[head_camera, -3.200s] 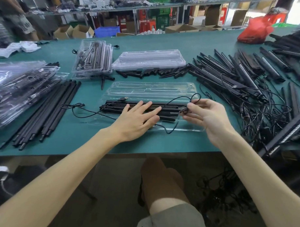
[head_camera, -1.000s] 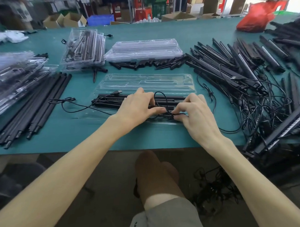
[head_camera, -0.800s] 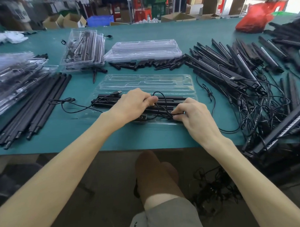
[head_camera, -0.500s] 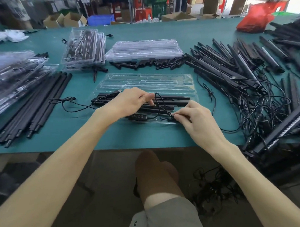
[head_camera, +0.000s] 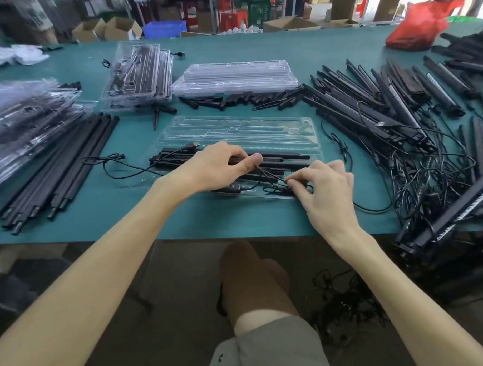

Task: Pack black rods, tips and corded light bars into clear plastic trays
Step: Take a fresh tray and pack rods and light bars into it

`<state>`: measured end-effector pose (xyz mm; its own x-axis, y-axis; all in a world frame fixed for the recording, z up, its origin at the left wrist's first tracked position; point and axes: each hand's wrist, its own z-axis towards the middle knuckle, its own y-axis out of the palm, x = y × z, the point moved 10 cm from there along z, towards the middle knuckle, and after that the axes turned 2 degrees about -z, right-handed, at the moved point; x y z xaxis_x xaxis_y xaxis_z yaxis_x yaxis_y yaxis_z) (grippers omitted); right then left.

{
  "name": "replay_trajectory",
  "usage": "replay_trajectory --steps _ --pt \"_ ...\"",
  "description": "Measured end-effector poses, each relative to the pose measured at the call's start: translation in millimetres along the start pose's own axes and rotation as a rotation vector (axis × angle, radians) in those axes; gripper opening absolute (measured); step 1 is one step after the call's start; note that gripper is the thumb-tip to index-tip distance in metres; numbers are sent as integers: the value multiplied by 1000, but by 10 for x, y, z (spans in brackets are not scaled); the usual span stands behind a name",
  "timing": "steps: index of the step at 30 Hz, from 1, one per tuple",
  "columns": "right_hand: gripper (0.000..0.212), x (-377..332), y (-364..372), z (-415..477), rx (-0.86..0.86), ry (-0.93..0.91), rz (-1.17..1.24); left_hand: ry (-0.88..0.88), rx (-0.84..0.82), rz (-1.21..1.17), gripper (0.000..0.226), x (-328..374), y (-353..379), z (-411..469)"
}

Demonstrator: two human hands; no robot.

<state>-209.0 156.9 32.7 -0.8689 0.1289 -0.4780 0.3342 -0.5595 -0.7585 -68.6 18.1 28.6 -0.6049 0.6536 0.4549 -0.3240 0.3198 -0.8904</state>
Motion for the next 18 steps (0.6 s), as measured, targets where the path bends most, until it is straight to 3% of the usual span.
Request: replay_trajectory --steps 7,13,16,18 --pt "14 37 71 98 -93 27 -5 6 -72 -56 96 -2 13 -44" --pt "16 -37 98 61 -111 -34 23 29 -20 -39 71 48 32 -44" --pt "15 -21 107 64 -110 -28 45 1 -27 -75 97 17 39 -22" --pt "14 -4 121 75 -120 -13 55 -10 -12 -94 95 13 12 -20"
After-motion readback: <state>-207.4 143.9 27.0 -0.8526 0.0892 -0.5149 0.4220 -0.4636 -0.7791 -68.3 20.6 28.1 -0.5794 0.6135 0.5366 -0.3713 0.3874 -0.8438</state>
